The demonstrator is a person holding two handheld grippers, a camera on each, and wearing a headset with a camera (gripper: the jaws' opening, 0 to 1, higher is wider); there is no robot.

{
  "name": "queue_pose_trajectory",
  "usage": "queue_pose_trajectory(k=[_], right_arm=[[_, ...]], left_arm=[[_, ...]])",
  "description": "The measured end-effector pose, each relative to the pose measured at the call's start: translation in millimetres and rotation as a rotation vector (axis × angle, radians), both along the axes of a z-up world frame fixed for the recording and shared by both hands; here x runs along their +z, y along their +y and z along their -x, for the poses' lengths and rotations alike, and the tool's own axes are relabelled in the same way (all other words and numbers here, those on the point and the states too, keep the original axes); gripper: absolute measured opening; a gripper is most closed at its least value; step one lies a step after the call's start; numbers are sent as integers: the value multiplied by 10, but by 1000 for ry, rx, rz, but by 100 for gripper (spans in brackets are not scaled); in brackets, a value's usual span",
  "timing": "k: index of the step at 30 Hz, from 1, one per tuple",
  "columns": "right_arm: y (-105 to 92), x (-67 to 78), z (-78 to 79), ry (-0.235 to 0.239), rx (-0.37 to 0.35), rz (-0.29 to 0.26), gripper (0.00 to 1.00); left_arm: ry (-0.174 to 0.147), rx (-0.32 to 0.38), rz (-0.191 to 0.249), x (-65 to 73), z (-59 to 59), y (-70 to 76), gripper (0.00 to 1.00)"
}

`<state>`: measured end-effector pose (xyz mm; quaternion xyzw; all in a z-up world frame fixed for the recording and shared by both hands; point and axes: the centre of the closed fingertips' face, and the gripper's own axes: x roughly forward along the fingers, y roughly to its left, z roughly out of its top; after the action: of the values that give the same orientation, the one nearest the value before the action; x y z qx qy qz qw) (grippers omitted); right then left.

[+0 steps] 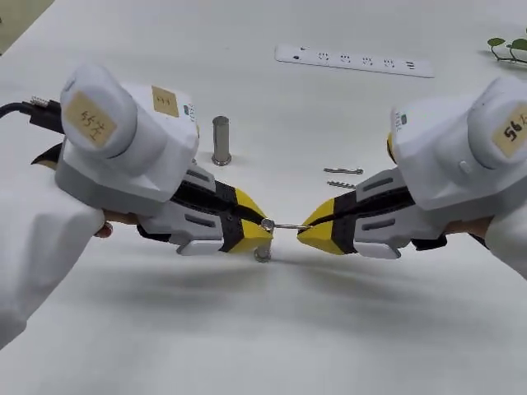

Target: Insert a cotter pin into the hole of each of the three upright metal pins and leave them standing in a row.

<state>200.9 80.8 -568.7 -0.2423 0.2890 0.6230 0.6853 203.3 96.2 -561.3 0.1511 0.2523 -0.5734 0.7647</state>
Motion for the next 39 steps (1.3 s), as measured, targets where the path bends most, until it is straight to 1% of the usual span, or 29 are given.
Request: queue_pose_trajectory(k=[1, 6, 11, 14, 16, 22, 28, 32, 34, 35, 36, 37, 39], right_arm=[[12, 5, 6, 0, 2, -4, 0], [55, -17, -8, -10, 24, 2, 0], [89, -24, -19, -9, 35, 5, 0], [118, -39, -24, -3, 43, 6, 0], [141, -35, -27, 7, 36, 7, 0], [206, -43, 6, 12, 48, 5, 0], [265, -61, 34, -4, 71, 4, 0], [263, -70, 39, -16, 87, 6, 0], [260, -72, 28, 2, 63, -3, 0], [258, -71, 41, 1, 62, -8, 0], [260, -71, 31, -3, 53, -11, 1], [258, -65, 21, -13, 46, -15, 7], [261, -30, 40, -8, 42, -39, 19]], left_arm=[[-8, 0, -4, 1, -5, 0, 6], [-10, -7, -9, 3, -5, 9, 6], [-12, -17, -14, 6, -1, 15, 6], [-8, -10, -14, 2, -15, 16, 6], [-9, -11, -16, 2, -14, 17, 6], [-2, -11, -17, 3, -1, 31, 6], [5, -16, -15, 0, 12, 5, 6], [6, -22, -19, -2, 16, -1, 6], [8, -18, -18, -2, 16, 3, 6], [11, -17, -17, -2, 18, 6, 6], [11, -16, -17, -1, 18, 8, 6], [11, -15, -18, -1, 18, 11, 6], [12, -14, -17, 0, 18, 12, 6]])
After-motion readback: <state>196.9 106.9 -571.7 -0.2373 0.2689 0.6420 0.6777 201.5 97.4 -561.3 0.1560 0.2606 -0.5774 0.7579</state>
